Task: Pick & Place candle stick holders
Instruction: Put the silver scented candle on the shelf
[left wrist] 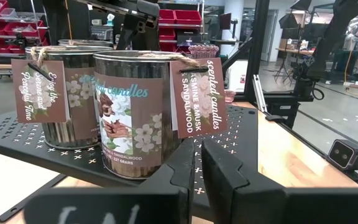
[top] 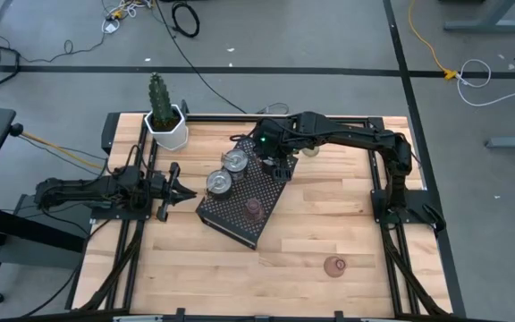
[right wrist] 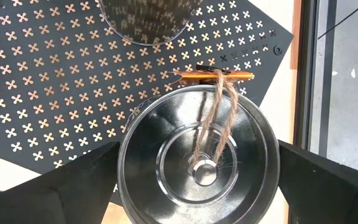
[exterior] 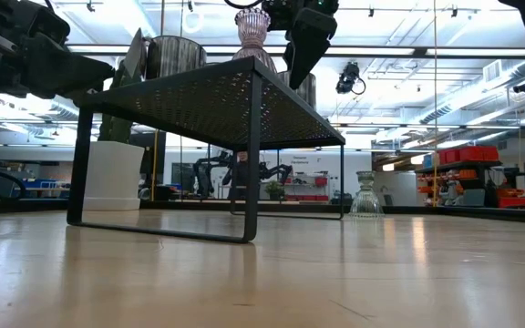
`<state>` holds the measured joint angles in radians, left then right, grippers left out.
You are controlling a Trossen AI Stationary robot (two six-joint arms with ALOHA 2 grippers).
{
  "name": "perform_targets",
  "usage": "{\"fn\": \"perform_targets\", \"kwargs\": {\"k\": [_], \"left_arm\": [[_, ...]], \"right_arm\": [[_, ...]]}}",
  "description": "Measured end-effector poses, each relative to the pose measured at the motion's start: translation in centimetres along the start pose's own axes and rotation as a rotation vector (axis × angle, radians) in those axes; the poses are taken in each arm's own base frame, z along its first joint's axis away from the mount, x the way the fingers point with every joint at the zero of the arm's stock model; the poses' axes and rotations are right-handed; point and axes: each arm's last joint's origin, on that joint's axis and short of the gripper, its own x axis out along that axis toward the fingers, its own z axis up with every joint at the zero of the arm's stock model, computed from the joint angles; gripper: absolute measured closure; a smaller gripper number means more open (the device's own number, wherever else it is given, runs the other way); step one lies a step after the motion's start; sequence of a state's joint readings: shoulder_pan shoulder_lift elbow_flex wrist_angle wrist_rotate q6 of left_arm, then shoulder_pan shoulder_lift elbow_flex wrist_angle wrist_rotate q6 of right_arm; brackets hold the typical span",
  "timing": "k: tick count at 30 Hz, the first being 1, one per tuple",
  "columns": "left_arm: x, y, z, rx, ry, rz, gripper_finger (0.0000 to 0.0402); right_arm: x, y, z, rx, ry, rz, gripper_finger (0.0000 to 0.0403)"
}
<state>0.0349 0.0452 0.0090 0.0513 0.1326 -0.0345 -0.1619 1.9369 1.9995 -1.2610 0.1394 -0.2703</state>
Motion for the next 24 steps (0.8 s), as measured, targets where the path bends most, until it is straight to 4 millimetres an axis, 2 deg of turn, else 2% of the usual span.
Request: {"fn": "perform_targets", "kwargs": {"k": [24], "left_arm": [[0.00,0.00,0.00,0.000,0.000,0.000,0.0367]], "right_arm": [[-0.02,0.08,0.16,0.009,-0.025,0.044,0.0003]]}}
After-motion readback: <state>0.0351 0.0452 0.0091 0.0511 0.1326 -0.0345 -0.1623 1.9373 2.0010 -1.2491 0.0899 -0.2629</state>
